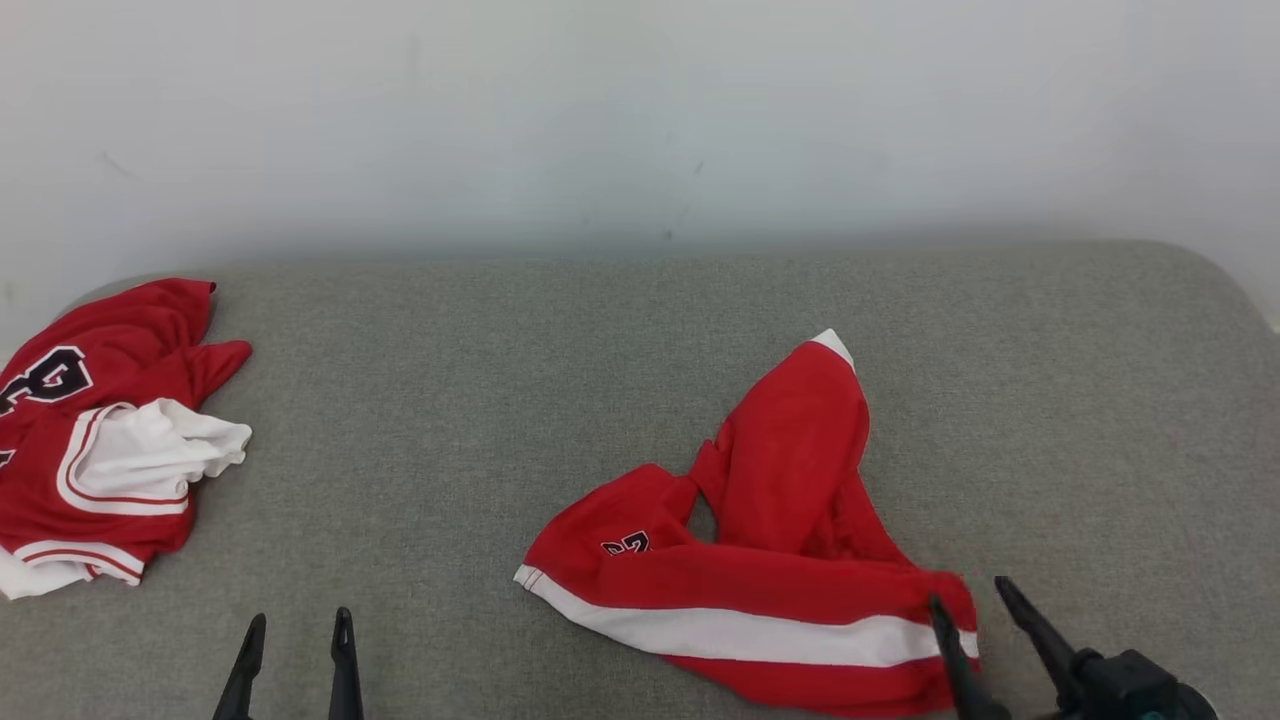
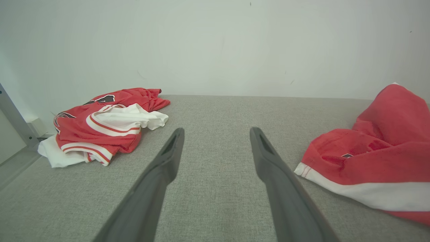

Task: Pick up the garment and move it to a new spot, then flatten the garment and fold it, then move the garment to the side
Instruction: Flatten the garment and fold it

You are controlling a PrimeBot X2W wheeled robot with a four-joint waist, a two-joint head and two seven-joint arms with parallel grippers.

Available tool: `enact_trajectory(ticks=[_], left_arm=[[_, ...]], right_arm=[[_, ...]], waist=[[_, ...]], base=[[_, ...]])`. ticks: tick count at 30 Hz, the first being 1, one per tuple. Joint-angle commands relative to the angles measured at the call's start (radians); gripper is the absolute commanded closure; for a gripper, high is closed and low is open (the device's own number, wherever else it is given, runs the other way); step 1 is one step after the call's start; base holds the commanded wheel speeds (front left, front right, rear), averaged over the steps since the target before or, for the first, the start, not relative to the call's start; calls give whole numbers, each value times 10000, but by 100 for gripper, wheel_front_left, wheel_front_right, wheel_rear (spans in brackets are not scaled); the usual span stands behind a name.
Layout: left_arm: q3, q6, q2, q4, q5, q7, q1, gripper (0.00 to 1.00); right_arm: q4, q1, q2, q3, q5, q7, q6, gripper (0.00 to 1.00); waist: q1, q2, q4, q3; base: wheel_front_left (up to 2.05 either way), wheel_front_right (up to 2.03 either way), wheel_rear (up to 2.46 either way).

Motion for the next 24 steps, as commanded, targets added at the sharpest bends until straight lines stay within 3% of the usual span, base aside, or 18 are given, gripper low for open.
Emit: enact_trajectory(ticks=[1,12,24], left_arm=[[21,3,-16,20,-27,-34,110,0],[-89,-157,112,147,196,-34,-121,0],[-2373,-363,1672,1726,-259,-34,-1793,0]], right_arm=[[-155,66,47,-143,-62,-3,-22,0],[-1138,733,442,-777,-234,-3,-22,0],[-781,410,119,-211,-122,-3,-22,0]], waist=[[0,0,-40,-20],[0,0,-242,3],[0,0,-718,567]], base=[[0,0,0],[0,0,0],[0,0,0]])
